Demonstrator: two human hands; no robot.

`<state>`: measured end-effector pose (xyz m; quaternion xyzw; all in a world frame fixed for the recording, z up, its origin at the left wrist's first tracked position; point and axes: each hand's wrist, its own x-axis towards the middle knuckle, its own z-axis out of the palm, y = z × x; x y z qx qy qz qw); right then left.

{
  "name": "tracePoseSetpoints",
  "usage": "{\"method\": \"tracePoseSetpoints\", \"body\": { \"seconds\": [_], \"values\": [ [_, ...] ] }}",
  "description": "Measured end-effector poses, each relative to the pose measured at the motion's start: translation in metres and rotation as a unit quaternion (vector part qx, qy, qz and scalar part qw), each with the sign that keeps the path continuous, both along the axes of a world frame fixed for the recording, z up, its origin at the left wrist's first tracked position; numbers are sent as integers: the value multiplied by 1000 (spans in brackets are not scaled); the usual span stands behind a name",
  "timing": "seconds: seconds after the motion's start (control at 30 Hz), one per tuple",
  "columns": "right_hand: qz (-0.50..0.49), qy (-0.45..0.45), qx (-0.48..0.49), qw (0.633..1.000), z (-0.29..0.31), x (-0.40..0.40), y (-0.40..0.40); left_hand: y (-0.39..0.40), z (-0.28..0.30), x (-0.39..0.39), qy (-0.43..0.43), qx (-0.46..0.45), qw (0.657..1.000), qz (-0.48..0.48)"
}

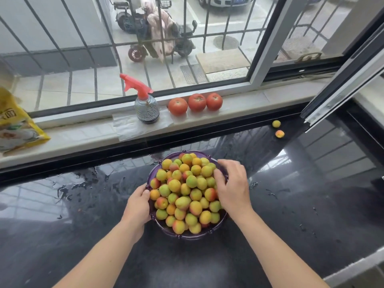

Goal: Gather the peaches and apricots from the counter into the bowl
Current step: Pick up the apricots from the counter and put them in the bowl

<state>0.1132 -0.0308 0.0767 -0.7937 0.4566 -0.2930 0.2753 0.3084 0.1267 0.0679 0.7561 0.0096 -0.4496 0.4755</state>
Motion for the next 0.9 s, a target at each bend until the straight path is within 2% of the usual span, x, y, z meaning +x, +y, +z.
{"method": "tracePoseSetpoints", "body": {
  "seconds": [0.1,0.2,0.4,0.6,0.9],
  "values": [
    [-107,-5,49,993,-23,-27,-50,-6,-5,-4,17,-22,997,75],
    [-162,64,106,979,-43,-56,-105,-11,-10,-7,70,-37,985,154],
    [-201,168,131,956,-53,-82,-206,-18,-20,-8,113,-43,976,180],
    [-178,235,147,944,-55,-85,-250,-20,-29,-10,99,-39,976,191],
    [-129,282,157,938,-66,-84,-258,-16,-34,-3,112,-58,974,188]
  ]
}}
